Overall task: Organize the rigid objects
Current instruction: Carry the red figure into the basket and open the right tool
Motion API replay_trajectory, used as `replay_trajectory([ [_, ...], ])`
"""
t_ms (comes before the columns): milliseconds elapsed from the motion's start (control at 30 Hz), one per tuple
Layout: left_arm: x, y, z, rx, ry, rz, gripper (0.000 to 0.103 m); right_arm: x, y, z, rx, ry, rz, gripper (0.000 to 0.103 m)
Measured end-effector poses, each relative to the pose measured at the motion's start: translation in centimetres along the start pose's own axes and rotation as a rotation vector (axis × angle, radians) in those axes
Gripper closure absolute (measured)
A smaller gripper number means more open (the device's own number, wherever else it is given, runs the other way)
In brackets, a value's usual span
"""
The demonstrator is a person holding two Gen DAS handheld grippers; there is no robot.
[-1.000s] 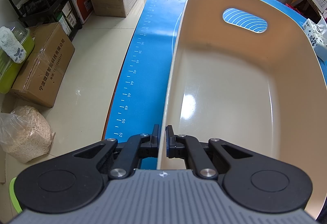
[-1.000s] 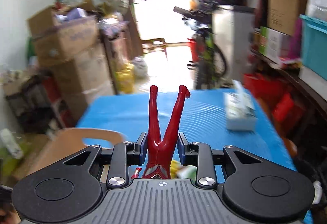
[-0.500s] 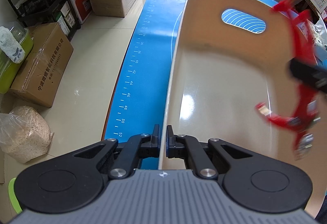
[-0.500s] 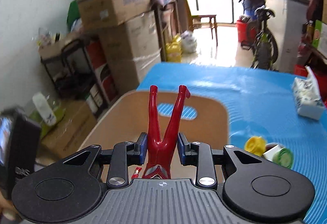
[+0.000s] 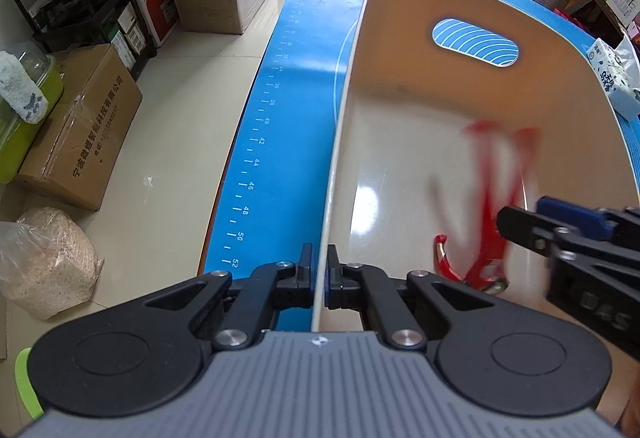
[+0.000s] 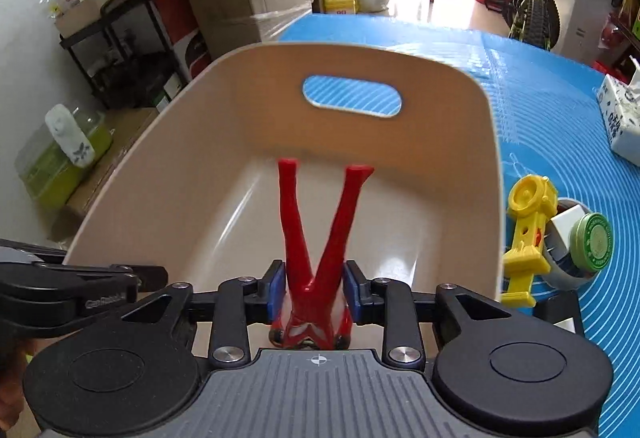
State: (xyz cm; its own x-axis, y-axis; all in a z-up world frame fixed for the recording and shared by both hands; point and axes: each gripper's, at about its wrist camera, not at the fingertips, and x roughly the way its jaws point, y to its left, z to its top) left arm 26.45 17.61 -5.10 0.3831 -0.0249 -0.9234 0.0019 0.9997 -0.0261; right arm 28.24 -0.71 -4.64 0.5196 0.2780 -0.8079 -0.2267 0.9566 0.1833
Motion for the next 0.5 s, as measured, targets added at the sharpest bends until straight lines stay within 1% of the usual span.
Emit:
replay_trajectory([
  [67,-0.1,0.0,0.0,0.002,-0.002,-0.001,0.098,-1.2,-0.5,0.2,0.006,-0.023,0.02,0.048],
  [100,-0.1,0.0,0.0,0.002,-0.001,-0.001,0.098,-1.9,-0.6,0.2,0.01,-0.039,0.025,0.047],
  [167,0.0,0.0,0.0,0.0,0.0,-0.002,0.098,-3.3,-1.1,0.2,0.023,-0.079,0.016,0.036],
  [267,0.0,0.1,0.0,0.001,-0.001,-0.005,0.098,-5.7,-2.1,0.0,0.035,-0.139,0.015,0.036],
  [333,0.0,0.2,0.0,0.001,-0.001,-0.005,0.098,-7.0,-3.0,-0.2,0.039,-0.165,-0.005,0.035],
  [500,0.0,0.1,0.0,0.0,-0.002,-0.005,0.098,-9.2,-6.0,-1.2,0.049,-0.191,-0.079,0.035],
])
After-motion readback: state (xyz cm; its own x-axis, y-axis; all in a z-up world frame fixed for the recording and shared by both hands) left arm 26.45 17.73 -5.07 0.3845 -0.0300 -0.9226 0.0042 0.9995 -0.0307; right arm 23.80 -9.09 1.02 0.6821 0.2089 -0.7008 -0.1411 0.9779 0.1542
